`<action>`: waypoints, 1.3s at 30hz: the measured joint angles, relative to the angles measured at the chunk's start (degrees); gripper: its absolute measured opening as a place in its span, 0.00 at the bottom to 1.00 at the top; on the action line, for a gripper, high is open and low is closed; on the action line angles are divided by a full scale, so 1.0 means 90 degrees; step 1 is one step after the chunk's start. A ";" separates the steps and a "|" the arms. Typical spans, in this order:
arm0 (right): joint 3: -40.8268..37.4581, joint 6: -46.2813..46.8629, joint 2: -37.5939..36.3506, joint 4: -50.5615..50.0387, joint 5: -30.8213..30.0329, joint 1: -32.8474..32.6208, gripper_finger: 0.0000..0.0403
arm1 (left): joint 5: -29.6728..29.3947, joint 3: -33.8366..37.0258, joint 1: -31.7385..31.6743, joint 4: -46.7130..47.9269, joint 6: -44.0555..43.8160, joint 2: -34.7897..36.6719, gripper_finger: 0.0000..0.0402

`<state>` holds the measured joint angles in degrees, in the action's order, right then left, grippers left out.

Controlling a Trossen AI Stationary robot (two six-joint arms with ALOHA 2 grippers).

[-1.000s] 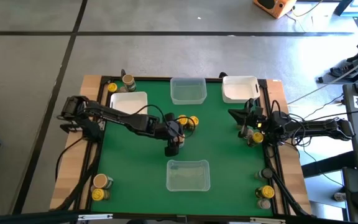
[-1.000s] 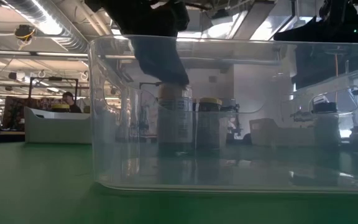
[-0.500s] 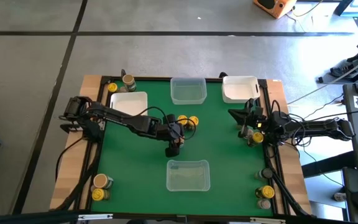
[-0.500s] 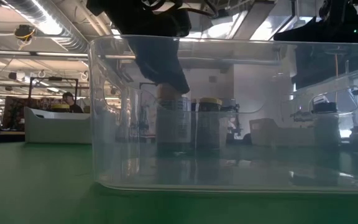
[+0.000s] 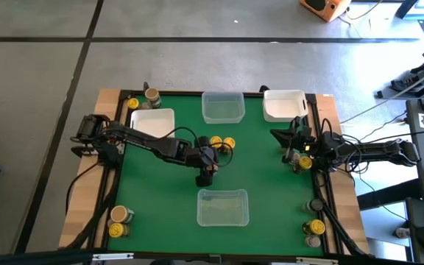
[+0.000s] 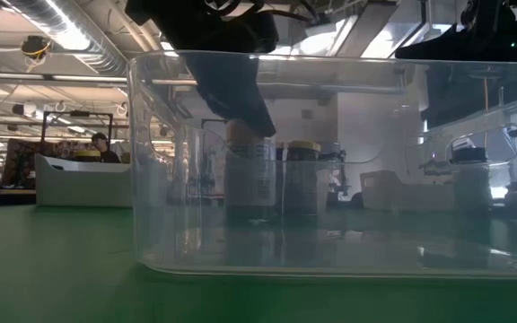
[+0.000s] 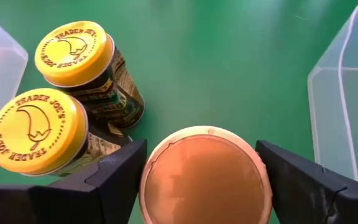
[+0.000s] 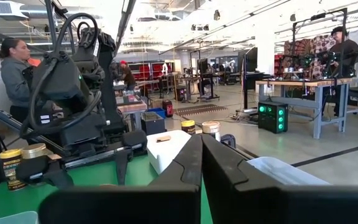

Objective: Sort spices by type
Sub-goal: Put the gold spice bottle into the left white bin

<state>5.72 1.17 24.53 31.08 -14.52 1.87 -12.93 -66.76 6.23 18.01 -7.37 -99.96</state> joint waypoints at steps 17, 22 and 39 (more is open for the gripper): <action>0.0000 0.0000 0.0000 0.0000 -0.0001 0.0000 0.02 | -0.0102 0.0000 0.0013 0.0377 -0.0110 0.0029 0.94; 0.0000 0.0000 0.0000 -0.0001 0.0000 0.0000 0.02 | -0.0126 -0.0001 0.0035 0.0225 -0.0334 -0.0029 0.94; 0.0000 -0.0002 0.0012 -0.0099 -0.0102 0.0002 0.02 | -0.0107 -0.0002 0.0107 0.0205 -0.0268 -0.0494 0.77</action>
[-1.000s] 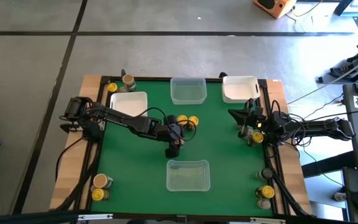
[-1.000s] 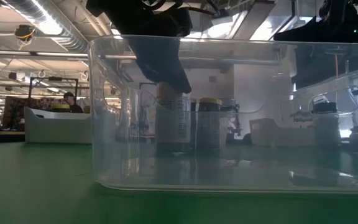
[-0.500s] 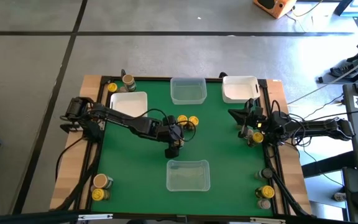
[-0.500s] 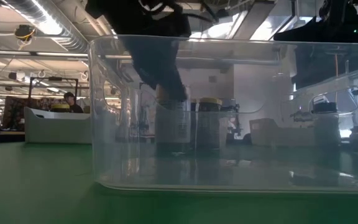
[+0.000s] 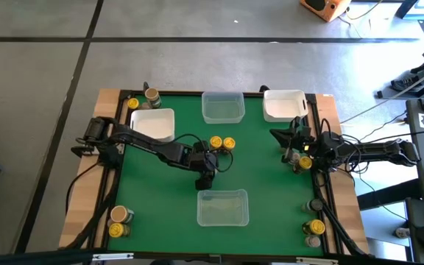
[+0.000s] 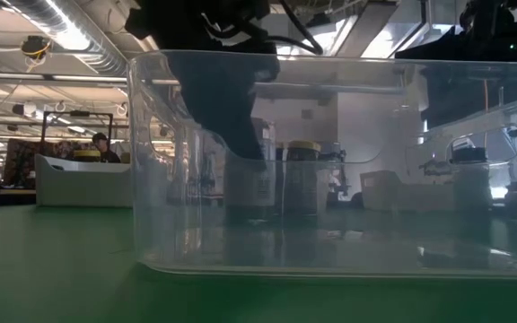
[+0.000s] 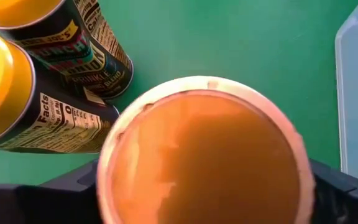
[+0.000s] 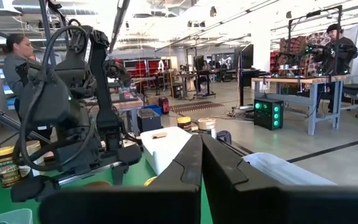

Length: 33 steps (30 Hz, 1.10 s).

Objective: Sort spices by type
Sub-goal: Put the gold spice bottle into the left white bin

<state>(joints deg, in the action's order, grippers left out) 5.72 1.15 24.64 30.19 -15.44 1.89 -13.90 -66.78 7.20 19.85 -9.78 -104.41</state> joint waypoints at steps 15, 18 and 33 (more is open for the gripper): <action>0.0002 -0.0038 0.0000 -0.0008 0.0000 0.0000 0.02 | -0.0193 -0.0003 0.0037 0.0762 -0.0266 0.0868 0.73; 0.0000 -0.0039 0.0000 -0.0007 -0.0001 -0.0002 0.02 | -0.0521 -0.0003 0.0037 0.1212 -0.0399 0.1323 0.72; 0.0002 -0.0344 0.0157 0.0709 -0.1047 0.0000 0.02 | -0.2599 -0.0003 -0.0661 0.3745 -0.1431 0.3517 0.72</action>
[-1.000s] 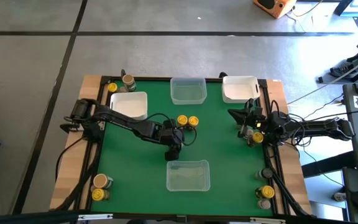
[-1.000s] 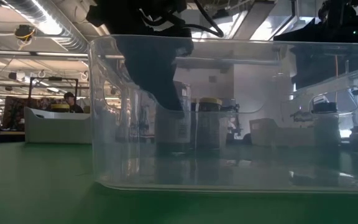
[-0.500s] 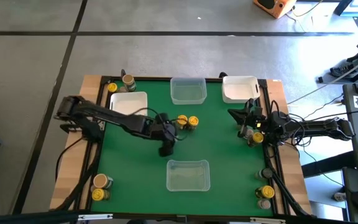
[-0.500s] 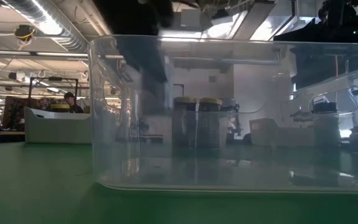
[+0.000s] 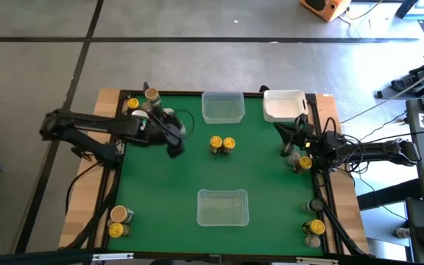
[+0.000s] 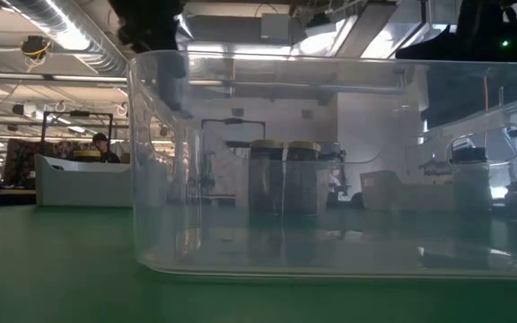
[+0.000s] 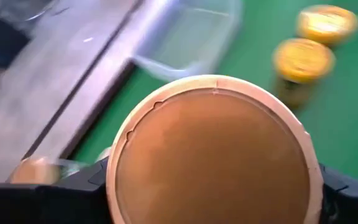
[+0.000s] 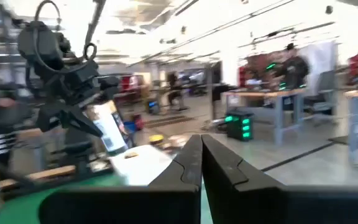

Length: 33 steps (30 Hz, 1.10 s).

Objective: Sort spices by type
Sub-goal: Put the gold spice bottle into the left white bin

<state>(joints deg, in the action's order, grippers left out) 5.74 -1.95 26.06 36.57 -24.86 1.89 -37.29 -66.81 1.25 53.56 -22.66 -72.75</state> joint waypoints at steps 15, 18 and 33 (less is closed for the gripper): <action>0.0840 -0.1440 0.1769 0.2105 -0.0692 0.0002 0.02 | -0.0161 0.0593 -0.1991 0.0585 -0.0782 0.0268 0.73; 0.1244 -0.1858 0.2037 0.2101 -0.0688 0.0001 0.02 | 0.0137 0.0940 -0.2316 0.0115 -0.0782 0.0271 0.73; 0.1656 -0.2075 0.2560 0.2050 -0.0267 0.0000 0.02 | 0.0483 0.2454 -0.2499 -0.1957 -0.1024 0.0272 0.73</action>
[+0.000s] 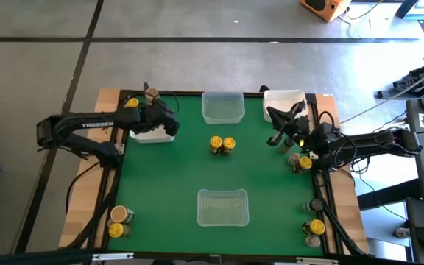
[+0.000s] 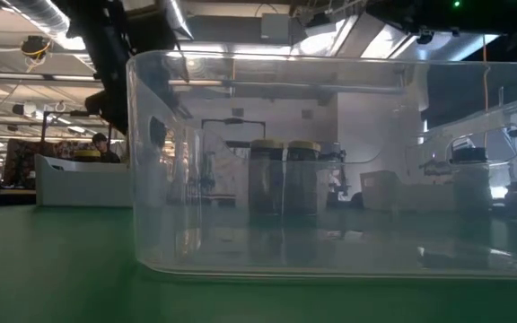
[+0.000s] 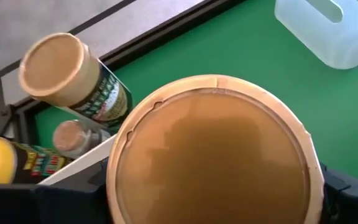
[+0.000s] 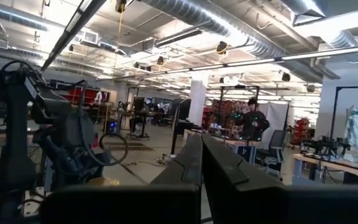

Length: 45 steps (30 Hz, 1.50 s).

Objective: Sort spices by type
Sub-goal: Put the gold spice bottle into the left white bin

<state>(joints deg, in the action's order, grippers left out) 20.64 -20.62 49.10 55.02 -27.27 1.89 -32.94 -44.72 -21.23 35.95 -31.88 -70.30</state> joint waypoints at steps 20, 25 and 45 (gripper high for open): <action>0.0000 -0.0077 -0.0002 -0.0079 0.0007 0.0000 0.02 | 0.0535 0.0774 -0.0016 -0.0683 -0.0256 0.0000 0.73; 0.0000 -0.0078 -0.0002 -0.0097 0.0007 0.0000 0.02 | 0.0708 0.0774 0.0124 -0.0331 -0.0501 0.0000 0.73; -0.0002 -0.0080 -0.0002 -0.0126 0.0010 0.0000 0.02 | 0.0791 0.0747 0.1381 0.1390 -0.2351 0.0022 0.73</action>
<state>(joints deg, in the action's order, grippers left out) 20.62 -21.34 49.08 53.89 -27.18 1.89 -25.82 -38.00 -8.81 48.46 -53.04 -70.11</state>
